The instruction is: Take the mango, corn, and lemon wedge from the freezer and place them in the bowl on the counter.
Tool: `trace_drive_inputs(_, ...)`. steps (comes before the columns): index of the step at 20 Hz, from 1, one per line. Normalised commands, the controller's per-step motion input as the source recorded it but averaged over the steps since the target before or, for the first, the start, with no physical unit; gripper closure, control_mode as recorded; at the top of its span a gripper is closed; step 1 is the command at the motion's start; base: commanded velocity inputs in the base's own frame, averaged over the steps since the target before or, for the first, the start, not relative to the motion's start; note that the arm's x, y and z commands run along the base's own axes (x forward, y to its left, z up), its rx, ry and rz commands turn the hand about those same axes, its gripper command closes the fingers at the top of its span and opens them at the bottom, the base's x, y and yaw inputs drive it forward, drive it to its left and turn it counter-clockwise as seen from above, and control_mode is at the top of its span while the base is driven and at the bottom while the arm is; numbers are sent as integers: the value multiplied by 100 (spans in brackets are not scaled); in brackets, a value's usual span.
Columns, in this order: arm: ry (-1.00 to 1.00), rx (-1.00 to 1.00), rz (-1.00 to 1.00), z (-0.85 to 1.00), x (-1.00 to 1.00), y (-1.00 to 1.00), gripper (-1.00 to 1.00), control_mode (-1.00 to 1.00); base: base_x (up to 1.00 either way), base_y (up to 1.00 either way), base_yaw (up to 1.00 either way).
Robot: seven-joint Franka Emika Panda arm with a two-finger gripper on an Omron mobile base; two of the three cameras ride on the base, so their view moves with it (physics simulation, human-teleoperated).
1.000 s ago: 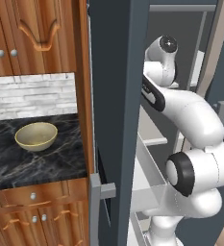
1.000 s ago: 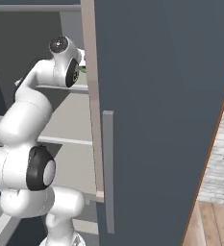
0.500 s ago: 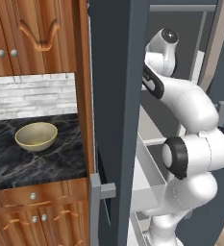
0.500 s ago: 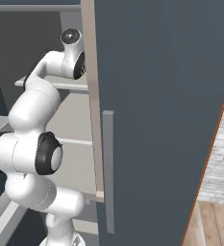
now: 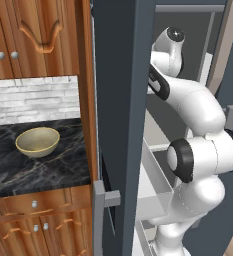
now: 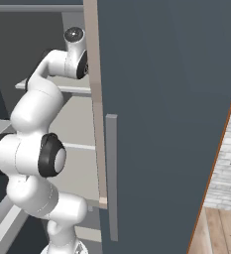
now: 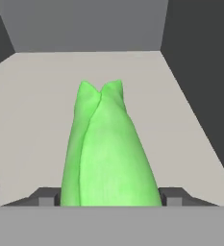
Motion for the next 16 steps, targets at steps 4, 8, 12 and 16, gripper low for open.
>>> trace_drive_inputs(4, 0, 0, 0, -18, 0, 0, 100, -100, 0, 0, 0)
trace_drive_inputs(8, -2, 0, 0, 0, -42, 0, 100, -100, 0, 0, 0)
trace_drive_inputs(12, 0, 0, 0, 0, -98, 1, 100, -100, 0, 0, 0)
trace_drive_inputs(16, 0, 0, 0, 7, -100, 6, 100, -100, 0, 0, 0)
